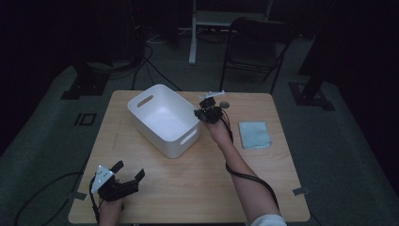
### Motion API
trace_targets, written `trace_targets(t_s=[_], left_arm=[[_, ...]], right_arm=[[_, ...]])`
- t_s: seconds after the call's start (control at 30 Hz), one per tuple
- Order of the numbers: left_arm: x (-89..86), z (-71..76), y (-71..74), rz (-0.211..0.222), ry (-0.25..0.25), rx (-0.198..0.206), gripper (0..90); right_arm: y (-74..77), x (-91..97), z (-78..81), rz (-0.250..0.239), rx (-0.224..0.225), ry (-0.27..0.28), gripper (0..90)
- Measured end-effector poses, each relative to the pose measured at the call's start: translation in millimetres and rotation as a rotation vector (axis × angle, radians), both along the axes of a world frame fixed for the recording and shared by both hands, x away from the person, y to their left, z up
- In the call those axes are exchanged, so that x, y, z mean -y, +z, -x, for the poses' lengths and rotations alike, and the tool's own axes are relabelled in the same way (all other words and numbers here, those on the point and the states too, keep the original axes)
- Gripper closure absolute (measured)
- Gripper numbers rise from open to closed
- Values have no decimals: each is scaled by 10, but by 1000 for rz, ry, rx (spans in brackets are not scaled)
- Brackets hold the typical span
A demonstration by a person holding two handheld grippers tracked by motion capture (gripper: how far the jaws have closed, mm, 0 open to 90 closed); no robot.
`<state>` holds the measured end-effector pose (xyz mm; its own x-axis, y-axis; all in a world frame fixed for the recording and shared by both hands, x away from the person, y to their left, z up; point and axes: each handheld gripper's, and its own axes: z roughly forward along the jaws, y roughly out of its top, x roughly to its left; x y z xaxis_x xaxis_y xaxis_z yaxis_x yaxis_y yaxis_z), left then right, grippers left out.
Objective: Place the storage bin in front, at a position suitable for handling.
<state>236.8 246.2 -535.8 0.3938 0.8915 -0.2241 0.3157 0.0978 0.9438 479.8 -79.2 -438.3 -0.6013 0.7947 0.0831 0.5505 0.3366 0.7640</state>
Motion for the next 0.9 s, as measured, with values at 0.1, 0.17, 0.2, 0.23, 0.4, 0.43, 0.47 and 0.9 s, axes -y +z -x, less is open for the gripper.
trace_targets(t_s=[0.1,0.17,0.2,0.23,0.4,0.43,0.47,0.9], left_arm=[[4,-6,-8,2,3,-9,6],[6,-6,-8,3,4,-8,6],[6,-6,-10,5,2,-7,6],[6,-7,-10,9,-2,-6,6],[29,-8,-8,4,1,4,6],[32,-6,-10,-12,8,2,6],[36,-5,-15,-20,12,1,6],[61,5,-23,-29,6,11,6]], right_arm=[[5,10,29,16,4,10,845],[4,25,53,15,4,14,845],[3,34,66,13,3,15,845],[1,44,79,11,3,17,845],[-4,96,149,0,-1,27,843],[-4,108,164,-3,-4,28,843],[-6,119,176,-3,-1,32,843],[-15,316,356,-15,-9,57,841]])
